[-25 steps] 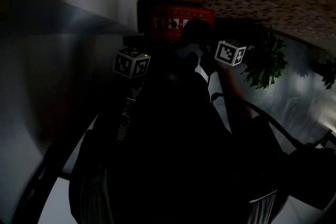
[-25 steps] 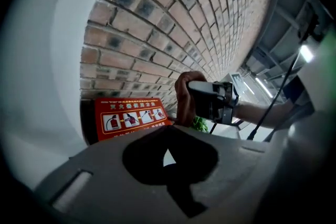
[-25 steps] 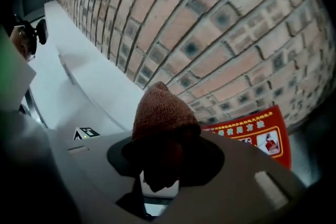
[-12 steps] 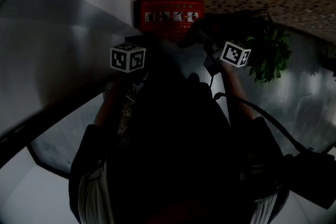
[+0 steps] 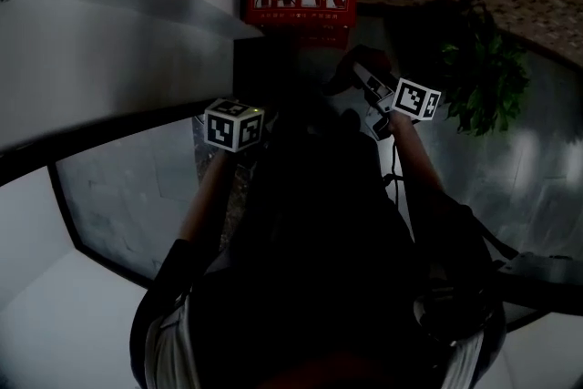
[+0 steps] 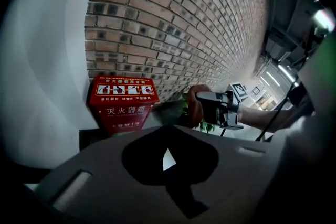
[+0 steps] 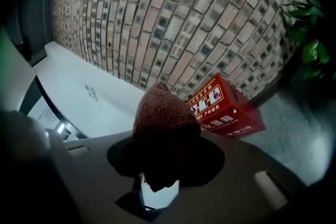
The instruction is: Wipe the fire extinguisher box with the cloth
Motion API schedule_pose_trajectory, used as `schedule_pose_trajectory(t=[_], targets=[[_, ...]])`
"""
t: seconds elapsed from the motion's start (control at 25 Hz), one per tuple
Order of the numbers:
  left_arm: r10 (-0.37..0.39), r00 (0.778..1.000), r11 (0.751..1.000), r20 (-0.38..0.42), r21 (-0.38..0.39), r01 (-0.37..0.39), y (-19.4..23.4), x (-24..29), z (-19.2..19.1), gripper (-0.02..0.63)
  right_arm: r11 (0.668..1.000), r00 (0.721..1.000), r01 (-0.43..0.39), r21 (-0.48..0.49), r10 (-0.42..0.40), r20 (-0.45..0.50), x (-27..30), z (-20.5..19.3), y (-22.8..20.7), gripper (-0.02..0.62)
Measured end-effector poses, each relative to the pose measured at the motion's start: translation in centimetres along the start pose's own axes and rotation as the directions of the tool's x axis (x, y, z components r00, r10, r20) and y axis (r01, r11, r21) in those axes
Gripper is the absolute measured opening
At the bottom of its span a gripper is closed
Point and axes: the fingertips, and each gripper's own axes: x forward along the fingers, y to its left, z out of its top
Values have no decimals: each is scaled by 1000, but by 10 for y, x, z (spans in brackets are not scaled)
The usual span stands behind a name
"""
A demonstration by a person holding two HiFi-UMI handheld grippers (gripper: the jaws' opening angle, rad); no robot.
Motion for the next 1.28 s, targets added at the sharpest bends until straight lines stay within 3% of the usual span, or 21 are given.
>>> schedule_pose_trajectory(t=[0.2, 0.4, 0.52, 0.64, 0.76, 0.96, 1.12, 1.28], targets=[[33, 999, 997, -8, -66, -33, 14, -5, -13, 3, 1000, 997, 9, 19, -8, -72, 4, -28, -5, 133], [-35, 999, 997, -31, -66, 33, 29, 6, -13, 3, 997, 994, 54, 59, -48, -101, 36, -47, -15, 132], [-111, 992, 988, -55, -114, 104, 42, 26, -21, 3, 993, 991, 91, 78, -82, -107, 62, -57, -26, 132], [-111, 986, 989, -123, -113, 97, 84, 56, -41, 3, 990, 989, 117, 83, -108, -104, 103, -70, -46, 132], [-116, 977, 987, -180, -130, 93, 109, 89, -64, 3, 979, 982, 176, 105, -167, -94, 118, -87, -71, 132], [-152, 975, 976, -163, -181, 122, 135, 129, -76, 3, 964, 974, 225, 139, -220, -54, 135, -102, -118, 133], [-168, 976, 971, -140, -195, 139, 163, 196, -91, 3, 966, 968, 243, 91, -236, -83, 155, -107, -183, 133], [-182, 976, 969, -115, -192, 158, 195, 271, -113, 3, 950, 957, 288, 118, -281, -75, 171, -104, -259, 133]])
